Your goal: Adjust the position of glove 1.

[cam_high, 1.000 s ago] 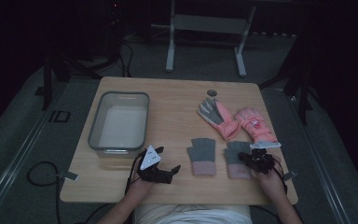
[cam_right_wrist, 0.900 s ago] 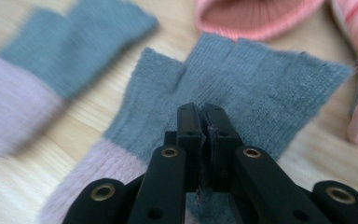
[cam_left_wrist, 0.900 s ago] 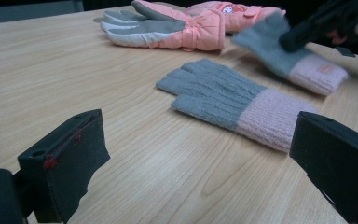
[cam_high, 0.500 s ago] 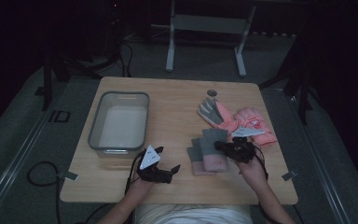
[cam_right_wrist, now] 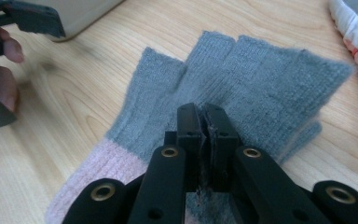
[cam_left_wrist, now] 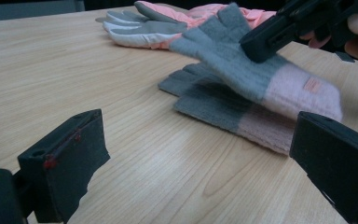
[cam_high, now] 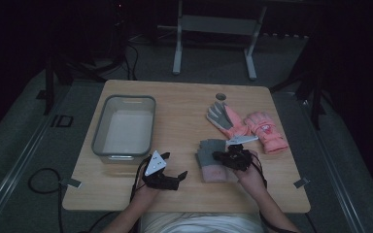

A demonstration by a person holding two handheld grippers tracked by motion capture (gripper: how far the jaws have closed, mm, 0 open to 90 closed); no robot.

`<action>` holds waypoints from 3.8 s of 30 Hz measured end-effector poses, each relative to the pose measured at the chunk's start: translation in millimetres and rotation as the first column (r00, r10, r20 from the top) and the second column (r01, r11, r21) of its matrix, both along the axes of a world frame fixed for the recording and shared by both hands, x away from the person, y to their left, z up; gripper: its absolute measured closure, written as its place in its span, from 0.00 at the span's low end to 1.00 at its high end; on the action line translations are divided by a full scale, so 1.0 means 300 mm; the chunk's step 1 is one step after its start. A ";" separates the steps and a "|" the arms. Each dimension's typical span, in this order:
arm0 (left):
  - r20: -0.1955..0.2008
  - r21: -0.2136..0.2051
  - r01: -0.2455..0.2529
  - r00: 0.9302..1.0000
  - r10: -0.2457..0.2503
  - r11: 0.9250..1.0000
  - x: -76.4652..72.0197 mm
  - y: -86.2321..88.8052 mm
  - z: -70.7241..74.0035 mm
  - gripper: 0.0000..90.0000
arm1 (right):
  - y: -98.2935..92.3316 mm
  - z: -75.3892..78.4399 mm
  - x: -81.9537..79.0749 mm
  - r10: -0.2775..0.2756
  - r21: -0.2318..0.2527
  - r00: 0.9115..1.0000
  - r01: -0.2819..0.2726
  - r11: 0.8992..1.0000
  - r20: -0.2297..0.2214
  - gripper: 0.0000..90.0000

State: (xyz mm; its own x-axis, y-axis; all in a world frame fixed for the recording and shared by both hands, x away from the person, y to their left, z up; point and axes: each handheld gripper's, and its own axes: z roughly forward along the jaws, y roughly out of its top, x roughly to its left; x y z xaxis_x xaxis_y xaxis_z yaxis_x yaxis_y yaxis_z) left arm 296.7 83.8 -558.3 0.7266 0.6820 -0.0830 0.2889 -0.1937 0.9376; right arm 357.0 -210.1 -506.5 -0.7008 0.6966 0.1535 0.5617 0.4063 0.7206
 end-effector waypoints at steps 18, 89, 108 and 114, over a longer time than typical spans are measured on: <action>-0.001 0.002 0.010 1.000 -0.010 1.000 0.001 0.001 0.000 0.04 | 0.006 -0.112 0.032 0.004 -0.013 1.000 -0.004 1.000 -0.025 0.89; -0.031 0.578 0.421 0.867 -0.497 0.699 0.082 -0.384 0.030 0.46 | -0.056 -0.143 0.226 0.086 -0.055 0.996 -0.087 0.995 -0.032 0.47; -0.146 0.578 0.480 0.857 -0.495 0.660 0.146 -0.388 0.116 0.78 | -0.035 -0.113 0.213 0.095 0.032 0.992 -0.093 0.995 -0.080 0.82; -0.136 0.561 0.475 0.861 -0.491 0.678 0.156 -0.364 0.154 0.78 | -0.030 -0.075 0.219 0.094 0.042 0.994 -0.092 0.995 -0.057 0.82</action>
State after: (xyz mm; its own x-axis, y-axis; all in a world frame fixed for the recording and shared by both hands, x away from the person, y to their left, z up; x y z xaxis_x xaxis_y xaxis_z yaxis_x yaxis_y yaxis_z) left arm 343.6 -25.3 -512.1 0.9646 0.1511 0.2163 -0.0154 -0.7862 0.6178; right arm 422.7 -219.1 -529.0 -0.7512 0.6216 0.2222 0.5645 0.4305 0.7042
